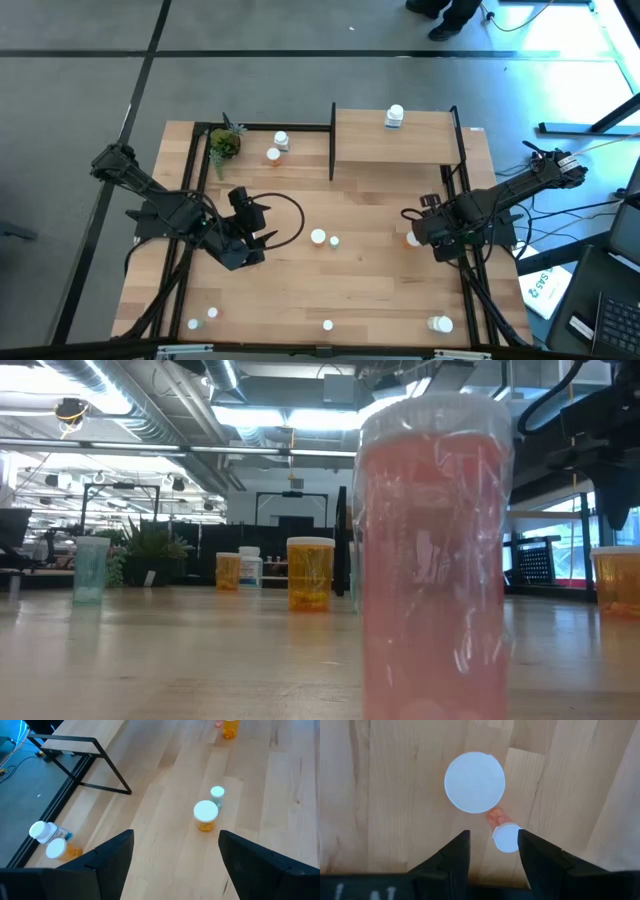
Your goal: Pick and place medicine bottles onto shelf by color
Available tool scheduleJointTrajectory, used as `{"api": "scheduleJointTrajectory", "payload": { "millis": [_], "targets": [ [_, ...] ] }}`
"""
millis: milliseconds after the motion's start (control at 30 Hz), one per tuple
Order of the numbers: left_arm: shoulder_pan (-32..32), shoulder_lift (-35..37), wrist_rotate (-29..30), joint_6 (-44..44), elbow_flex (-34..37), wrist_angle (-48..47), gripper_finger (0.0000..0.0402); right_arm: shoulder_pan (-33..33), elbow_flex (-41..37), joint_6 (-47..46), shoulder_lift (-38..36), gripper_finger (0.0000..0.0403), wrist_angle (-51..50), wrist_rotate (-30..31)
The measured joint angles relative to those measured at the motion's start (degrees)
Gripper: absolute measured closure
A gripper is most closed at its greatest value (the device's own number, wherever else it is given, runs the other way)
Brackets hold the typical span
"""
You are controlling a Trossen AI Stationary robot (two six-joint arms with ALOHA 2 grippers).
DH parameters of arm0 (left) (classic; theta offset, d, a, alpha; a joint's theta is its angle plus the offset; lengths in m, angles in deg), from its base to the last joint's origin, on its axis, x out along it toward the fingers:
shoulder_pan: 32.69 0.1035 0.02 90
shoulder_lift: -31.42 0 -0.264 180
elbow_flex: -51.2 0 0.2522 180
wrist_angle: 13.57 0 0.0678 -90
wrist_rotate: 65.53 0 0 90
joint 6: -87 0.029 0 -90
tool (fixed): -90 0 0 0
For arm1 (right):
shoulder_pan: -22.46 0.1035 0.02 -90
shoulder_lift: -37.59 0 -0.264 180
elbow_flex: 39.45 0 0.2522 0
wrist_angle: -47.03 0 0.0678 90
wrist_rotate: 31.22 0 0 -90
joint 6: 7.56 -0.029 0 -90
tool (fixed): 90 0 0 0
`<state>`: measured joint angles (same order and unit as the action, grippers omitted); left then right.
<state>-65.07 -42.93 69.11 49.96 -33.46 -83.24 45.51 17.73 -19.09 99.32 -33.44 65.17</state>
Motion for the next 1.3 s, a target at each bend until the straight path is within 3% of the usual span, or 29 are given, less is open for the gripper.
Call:
{"api": "scheduleJointTrajectory", "payload": {
  "millis": [1300],
  "targets": [
    [0.00, 0.02, 0.00, 0.02, 0.00, -0.01, 0.0116, 0.07, 0.02, 0.64, 0.02, 0.0236, 2.85, -0.01]
  ]
}}
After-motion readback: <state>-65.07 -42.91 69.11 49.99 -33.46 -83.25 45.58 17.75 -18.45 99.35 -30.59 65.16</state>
